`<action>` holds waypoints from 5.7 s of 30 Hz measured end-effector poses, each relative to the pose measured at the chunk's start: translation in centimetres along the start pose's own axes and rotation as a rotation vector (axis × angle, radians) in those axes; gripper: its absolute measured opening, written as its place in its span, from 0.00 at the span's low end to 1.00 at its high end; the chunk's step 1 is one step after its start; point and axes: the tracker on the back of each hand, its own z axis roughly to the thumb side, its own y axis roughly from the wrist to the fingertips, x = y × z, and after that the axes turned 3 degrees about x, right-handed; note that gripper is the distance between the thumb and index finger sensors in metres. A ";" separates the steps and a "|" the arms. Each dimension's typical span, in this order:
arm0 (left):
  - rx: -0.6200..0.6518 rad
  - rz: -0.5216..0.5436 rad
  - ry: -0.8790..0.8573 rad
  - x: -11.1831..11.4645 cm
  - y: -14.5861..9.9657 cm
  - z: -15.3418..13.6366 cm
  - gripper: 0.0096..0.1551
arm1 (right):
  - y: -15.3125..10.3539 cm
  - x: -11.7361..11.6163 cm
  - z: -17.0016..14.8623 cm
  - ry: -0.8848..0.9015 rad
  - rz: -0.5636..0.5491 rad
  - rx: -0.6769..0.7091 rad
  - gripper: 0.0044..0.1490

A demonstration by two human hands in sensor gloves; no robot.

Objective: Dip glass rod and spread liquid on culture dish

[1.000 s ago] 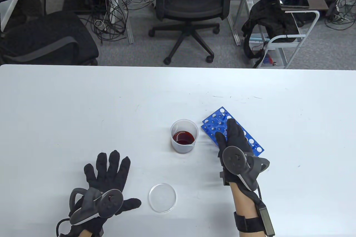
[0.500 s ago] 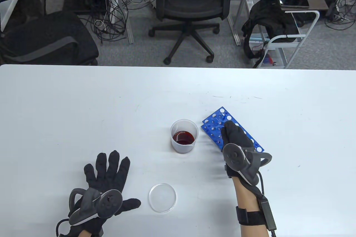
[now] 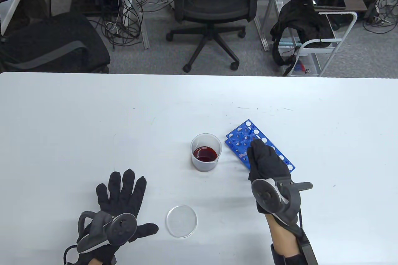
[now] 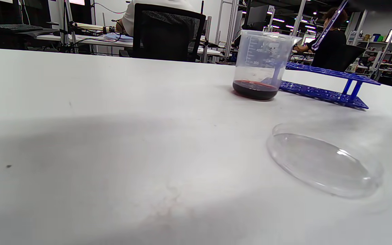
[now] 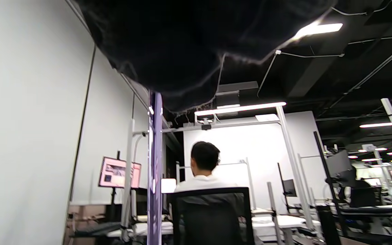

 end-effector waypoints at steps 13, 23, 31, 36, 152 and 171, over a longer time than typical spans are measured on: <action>0.028 0.028 -0.008 0.0 -0.2 0.5 0.73 | -4.0 5.5 7.7 0.424 -0.025 0.152 0.24; 0.054 0.052 -0.012 -0.1 -0.5 1.0 0.74 | -8.4 1.9 12.5 0.610 0.055 0.247 0.24; 0.081 0.126 -0.006 -0.4 -1.0 1.8 0.74 | -11.8 -2.0 14.9 0.651 0.076 0.322 0.23; 0.125 0.410 0.020 -1.4 -2.7 3.2 0.65 | -11.7 -2.3 15.0 0.630 0.096 0.304 0.23; 0.100 0.531 -0.142 -14.9 10.6 7.8 0.16 | -15.9 -15.8 9.1 0.038 1.247 0.520 0.65; 0.149 0.334 -0.304 -6.5 1.6 5.8 0.17 | -15.9 -15.8 9.1 0.038 1.248 0.520 0.66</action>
